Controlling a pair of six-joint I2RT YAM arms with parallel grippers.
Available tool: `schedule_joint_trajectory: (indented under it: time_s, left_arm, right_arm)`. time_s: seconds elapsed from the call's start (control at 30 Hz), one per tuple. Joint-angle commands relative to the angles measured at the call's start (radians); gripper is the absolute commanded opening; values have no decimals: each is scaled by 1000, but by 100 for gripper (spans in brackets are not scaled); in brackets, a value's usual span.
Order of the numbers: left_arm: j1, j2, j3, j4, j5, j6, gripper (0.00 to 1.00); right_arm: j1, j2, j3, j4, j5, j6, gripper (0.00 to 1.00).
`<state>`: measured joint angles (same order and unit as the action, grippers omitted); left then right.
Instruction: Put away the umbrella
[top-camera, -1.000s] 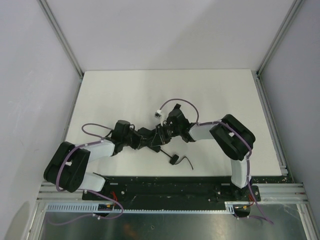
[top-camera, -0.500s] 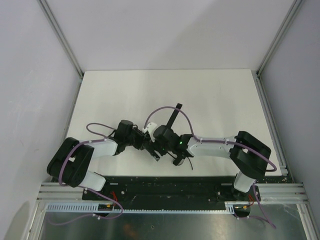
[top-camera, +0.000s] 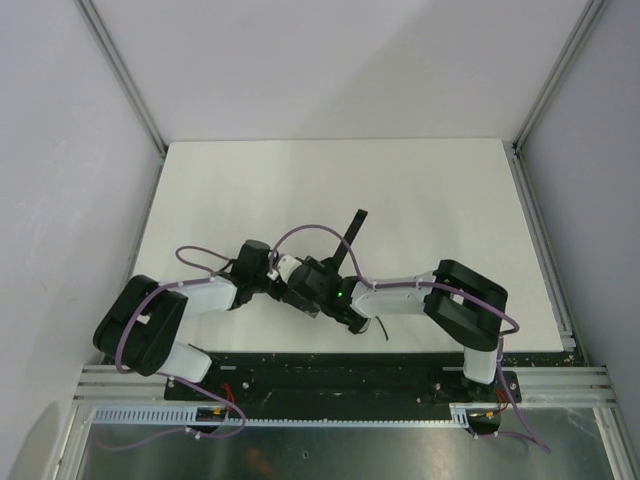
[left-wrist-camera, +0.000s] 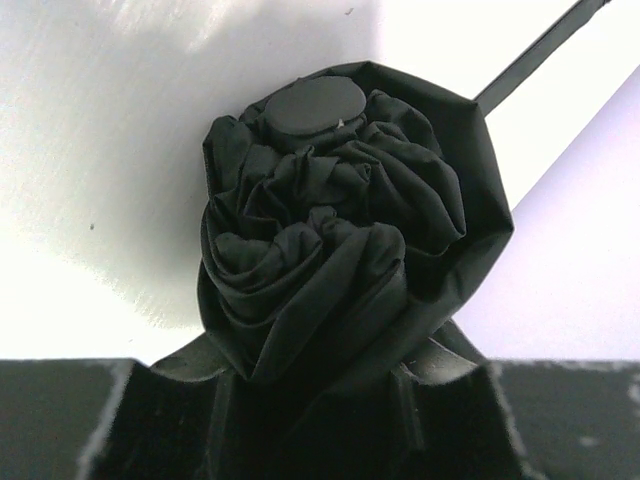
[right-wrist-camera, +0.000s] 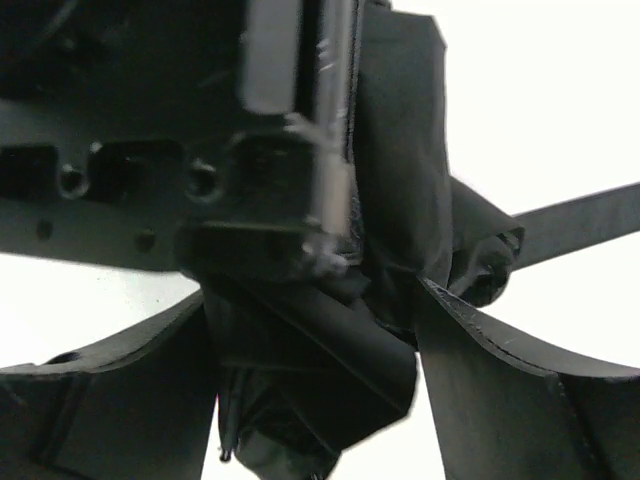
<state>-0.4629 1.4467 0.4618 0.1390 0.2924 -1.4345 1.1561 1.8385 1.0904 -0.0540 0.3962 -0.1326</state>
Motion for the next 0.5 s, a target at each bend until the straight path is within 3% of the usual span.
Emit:
schedule_joint_trajectory:
  time_s: [0.0, 0.07, 0.3, 0.4, 0.47]
  left_arm:
    - [-22, -7, -3, -194, -17, -2, 0]
    - [-25, -11, 1, -198, -17, -6, 0]
    - [-29, -18, 33, -198, -37, 52, 0]
    - [-29, -26, 51, -192, -66, 91, 7]
    - [-27, -35, 54, -175, -86, 112, 25]
  right_arm:
    - [8, 74, 31, 25, 32, -20, 71]
    - [7, 108, 31, 25, 32, -13, 60]
    - [-31, 150, -7, -19, -62, 73, 5]
    - [-55, 126, -51, -11, -151, 100, 1]
    - [-70, 111, -82, -2, -206, 112, 0]
